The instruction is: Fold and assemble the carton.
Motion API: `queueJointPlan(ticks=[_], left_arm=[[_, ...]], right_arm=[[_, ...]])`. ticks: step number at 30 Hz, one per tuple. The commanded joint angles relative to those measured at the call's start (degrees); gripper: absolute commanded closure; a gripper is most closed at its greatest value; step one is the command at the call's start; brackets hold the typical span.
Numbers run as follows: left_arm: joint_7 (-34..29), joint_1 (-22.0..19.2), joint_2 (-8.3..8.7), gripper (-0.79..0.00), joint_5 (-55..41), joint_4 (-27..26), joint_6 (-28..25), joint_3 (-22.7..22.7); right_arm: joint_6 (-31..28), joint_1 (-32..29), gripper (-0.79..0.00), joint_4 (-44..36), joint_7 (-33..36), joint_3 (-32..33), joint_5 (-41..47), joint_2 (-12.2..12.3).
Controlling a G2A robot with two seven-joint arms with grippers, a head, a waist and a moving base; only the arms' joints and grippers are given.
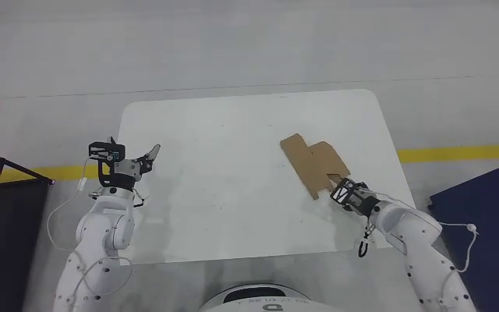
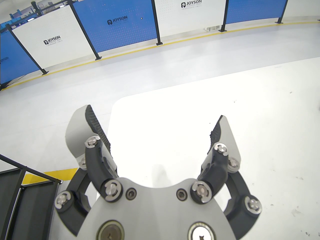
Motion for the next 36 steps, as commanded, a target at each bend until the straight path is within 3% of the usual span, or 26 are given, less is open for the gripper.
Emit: queueJointPlan(ticks=[1, 5, 7, 12, 24, 36], left_arm=[[0.0, 0.0, 0.00, -0.785, 0.0, 0.0, 0.0, 0.0], [0.0, 0.0, 0.00, -0.785, 0.0, 0.0, 0.0, 0.0], [0.0, 0.0, 0.00, -0.785, 0.0, 0.0, 0.0, 0.0], [0.0, 0.0, 0.00, -0.785, 0.0, 0.0, 0.0, 0.0], [0.0, 0.0, 0.00, -0.785, 0.0, 0.0, 0.0, 0.0], [0.0, 0.0, 0.00, -0.785, 0.0, 0.0, 0.0, 0.0]], right_arm=[[-1.0, -0.8, -0.379, -0.8, -0.6, 1.2, 1.3, 0.1], [-2.5, -1.6, -0.385, -2.4, -0.7, 2.0, 0.2, 0.4], [-1.2, -2.0, -0.453, -3.0, -1.3, 1.4, -1.9, 0.5], [3.8, -1.5, -0.517, -2.9, -3.3, -0.1, -5.2, 0.4], [10.6, 4.6, -0.382, 0.8, 0.3, -4.9, -8.2, -0.2], [10.2, 6.6, -0.376, 2.5, 2.0, -8.4, -13.1, -0.2]])
